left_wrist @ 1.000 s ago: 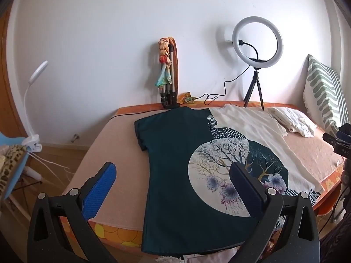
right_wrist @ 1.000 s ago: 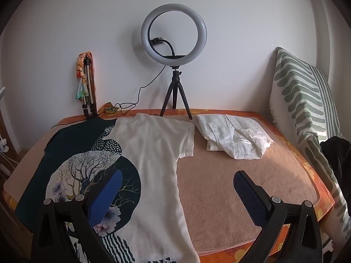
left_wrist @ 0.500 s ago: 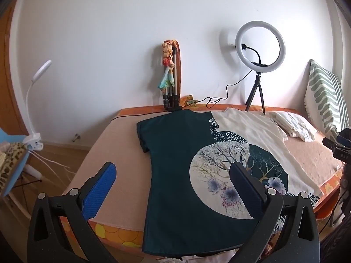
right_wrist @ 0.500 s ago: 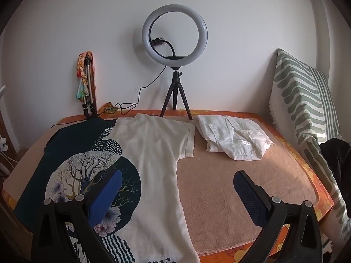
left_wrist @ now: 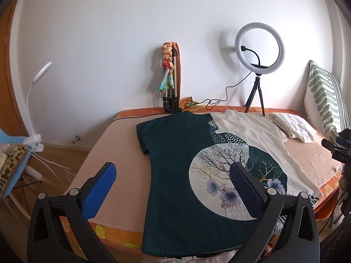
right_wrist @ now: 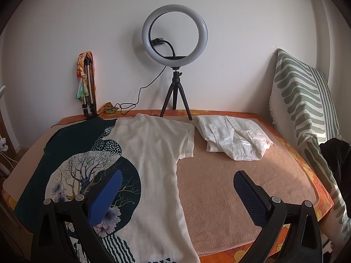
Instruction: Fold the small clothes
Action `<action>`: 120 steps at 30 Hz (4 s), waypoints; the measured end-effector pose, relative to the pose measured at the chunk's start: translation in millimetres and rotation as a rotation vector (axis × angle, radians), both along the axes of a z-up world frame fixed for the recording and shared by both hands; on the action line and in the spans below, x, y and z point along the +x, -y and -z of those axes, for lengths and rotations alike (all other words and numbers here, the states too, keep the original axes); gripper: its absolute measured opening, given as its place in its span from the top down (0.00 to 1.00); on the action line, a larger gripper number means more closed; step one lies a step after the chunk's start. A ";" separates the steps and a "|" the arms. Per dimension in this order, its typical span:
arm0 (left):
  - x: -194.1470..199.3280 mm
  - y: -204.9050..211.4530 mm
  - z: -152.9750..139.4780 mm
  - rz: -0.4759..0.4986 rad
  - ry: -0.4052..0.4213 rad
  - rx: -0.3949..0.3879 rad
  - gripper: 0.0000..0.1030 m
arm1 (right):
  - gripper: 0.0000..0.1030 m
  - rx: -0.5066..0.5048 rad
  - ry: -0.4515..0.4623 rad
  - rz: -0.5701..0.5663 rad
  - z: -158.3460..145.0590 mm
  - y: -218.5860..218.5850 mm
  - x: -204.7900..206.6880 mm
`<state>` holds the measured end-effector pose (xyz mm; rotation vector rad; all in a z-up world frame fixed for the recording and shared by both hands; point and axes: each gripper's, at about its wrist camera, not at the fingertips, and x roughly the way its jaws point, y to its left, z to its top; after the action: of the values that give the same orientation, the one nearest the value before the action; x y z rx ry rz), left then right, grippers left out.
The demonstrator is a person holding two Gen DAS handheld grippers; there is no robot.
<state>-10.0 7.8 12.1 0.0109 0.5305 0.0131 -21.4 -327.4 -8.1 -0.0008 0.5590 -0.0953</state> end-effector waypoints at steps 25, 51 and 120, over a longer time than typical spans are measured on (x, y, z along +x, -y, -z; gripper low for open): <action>0.3 -0.1 -2.6 -0.003 0.007 0.005 0.00 | 0.00 -0.001 -0.002 0.000 1.8 0.6 1.1; 1.8 0.6 0.7 -0.002 -0.003 0.009 0.00 | 0.00 -0.002 -0.005 -0.005 2.2 -3.2 2.4; 27.0 -95.6 152.1 0.102 -0.522 -0.462 0.78 | 0.46 0.169 -0.535 -0.636 89.0 -444.2 330.1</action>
<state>17.0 103.4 -140.0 -0.4196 1.0441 -0.2174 308.8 116.7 -97.1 -0.0405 1.0744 0.5879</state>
